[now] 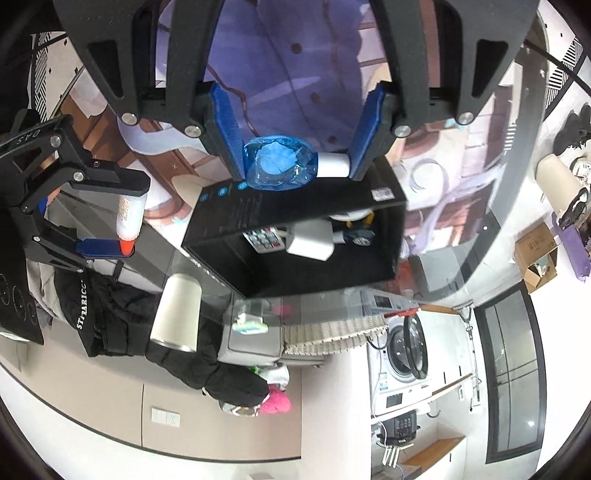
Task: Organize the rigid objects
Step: 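Carry the glue and blue bottle over the box and open both grippers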
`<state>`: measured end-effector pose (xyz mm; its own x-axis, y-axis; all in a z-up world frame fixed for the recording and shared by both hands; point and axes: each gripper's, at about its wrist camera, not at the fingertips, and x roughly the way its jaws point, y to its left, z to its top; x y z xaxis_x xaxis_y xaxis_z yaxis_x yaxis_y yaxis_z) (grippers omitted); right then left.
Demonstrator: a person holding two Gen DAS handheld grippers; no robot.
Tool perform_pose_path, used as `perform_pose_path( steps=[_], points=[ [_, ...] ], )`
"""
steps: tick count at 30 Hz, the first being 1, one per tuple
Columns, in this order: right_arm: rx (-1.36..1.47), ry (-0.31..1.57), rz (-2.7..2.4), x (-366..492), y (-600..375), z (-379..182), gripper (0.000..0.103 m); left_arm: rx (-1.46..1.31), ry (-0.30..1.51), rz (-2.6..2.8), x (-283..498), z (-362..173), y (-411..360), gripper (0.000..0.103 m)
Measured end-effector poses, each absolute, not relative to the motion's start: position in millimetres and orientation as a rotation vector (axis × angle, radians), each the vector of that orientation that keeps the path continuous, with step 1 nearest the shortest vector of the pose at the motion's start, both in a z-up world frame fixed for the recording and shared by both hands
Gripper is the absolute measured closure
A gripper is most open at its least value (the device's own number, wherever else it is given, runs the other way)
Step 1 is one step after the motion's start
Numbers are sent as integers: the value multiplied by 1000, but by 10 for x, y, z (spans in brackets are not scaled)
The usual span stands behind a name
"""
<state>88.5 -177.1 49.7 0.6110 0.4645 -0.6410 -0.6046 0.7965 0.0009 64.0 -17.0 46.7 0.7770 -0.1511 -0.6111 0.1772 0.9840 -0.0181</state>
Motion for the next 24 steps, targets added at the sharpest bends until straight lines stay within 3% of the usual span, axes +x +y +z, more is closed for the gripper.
perform_pose_path(
  steps=[24],
  points=[
    [-195, 580, 588, 1131, -1633, 786, 16, 39, 553, -140, 832, 798, 49, 48]
  ],
)
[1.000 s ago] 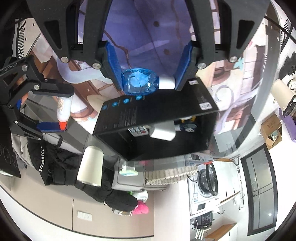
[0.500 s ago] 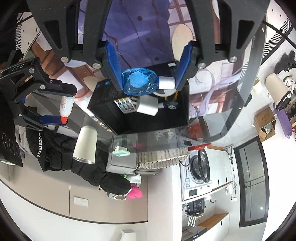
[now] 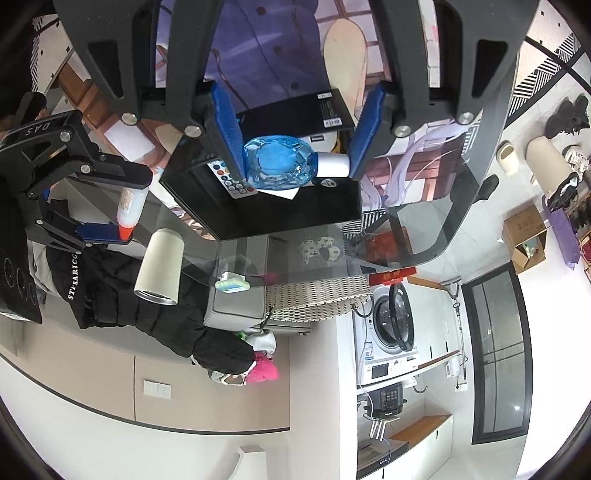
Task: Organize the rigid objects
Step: 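Carry the glue and blue bottle over the box and open both grippers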
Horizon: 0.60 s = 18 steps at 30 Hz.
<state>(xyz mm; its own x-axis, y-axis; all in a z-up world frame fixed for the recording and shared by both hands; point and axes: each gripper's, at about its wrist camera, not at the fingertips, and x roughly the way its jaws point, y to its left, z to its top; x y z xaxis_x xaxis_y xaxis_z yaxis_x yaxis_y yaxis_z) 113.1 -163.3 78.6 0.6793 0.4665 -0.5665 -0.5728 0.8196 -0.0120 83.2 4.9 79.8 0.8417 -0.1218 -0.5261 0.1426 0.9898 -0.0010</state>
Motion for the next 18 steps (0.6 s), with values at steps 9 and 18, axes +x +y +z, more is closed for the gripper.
perform_pose_path(
  steps=[9, 18],
  points=[
    [-191, 576, 578, 1352, -1541, 746, 16, 15, 558, -124, 1029, 731, 160, 48],
    [-216, 574, 611, 1537, -1344, 711, 16, 4, 545, -124, 1206, 707, 221, 48]
  ],
)
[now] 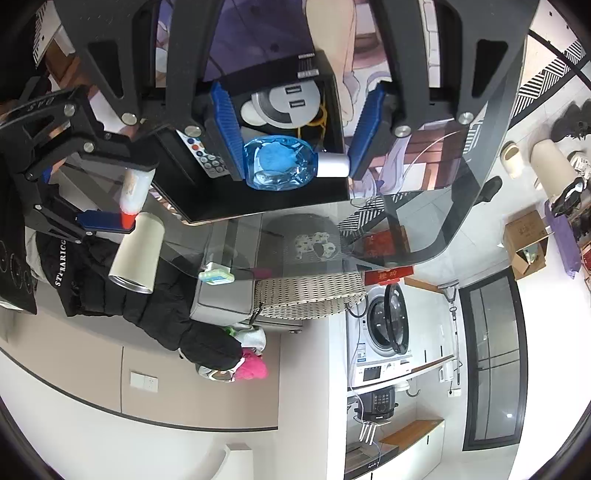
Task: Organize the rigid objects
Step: 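Carry the glue and blue bottle over the box and open both grippers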
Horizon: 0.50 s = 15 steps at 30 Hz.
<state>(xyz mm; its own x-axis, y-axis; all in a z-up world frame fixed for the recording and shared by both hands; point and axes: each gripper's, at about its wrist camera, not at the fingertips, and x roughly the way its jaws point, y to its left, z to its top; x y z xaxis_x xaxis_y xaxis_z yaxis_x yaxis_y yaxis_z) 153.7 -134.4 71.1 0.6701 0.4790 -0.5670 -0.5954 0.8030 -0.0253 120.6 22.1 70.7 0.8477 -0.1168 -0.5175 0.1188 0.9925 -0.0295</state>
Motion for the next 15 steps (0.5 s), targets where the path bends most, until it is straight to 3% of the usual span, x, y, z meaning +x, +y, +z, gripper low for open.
perform_pose_path(
  steps=[15],
  points=[
    [-177, 522, 631, 1849, -1249, 576, 16, 24, 530, -105, 1491, 532, 194, 48]
  ],
)
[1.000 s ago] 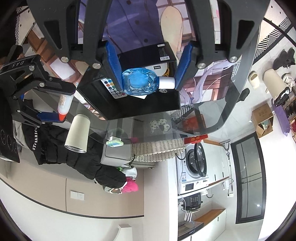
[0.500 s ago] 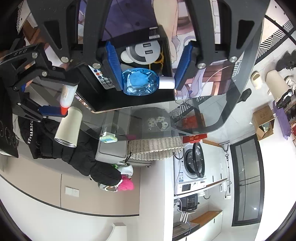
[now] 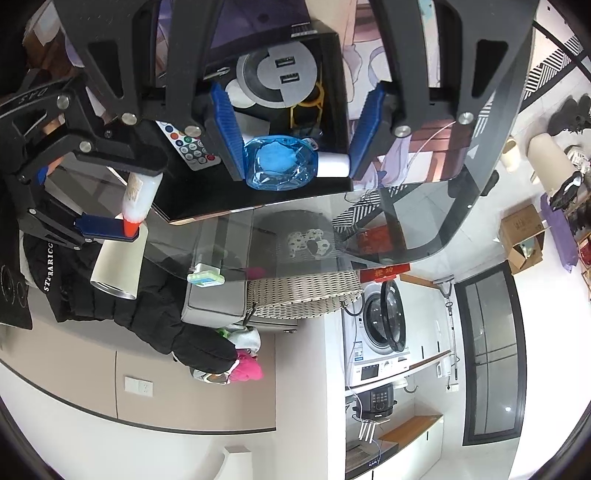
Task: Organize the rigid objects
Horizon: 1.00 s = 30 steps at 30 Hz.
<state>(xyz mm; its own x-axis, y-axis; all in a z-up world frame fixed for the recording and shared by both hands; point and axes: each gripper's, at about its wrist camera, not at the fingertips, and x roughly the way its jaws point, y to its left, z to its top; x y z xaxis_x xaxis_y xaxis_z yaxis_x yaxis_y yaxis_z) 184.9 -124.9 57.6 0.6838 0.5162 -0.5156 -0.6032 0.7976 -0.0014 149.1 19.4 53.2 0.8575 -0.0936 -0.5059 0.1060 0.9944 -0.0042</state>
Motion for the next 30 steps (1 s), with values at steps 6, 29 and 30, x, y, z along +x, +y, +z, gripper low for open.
perform_pose_path(
  steps=[6, 29, 30],
  points=[
    [-150, 505, 637, 1902, -1267, 542, 16, 31, 528, -100, 1526, 486, 194, 48],
    [-199, 482, 635, 1811, -1178, 468, 13, 54, 522, -115, 1556, 397, 145, 47],
    [-201, 481, 632, 1791, -1177, 469, 12, 54, 522, -115, 1553, 396, 145, 47]
  ],
)
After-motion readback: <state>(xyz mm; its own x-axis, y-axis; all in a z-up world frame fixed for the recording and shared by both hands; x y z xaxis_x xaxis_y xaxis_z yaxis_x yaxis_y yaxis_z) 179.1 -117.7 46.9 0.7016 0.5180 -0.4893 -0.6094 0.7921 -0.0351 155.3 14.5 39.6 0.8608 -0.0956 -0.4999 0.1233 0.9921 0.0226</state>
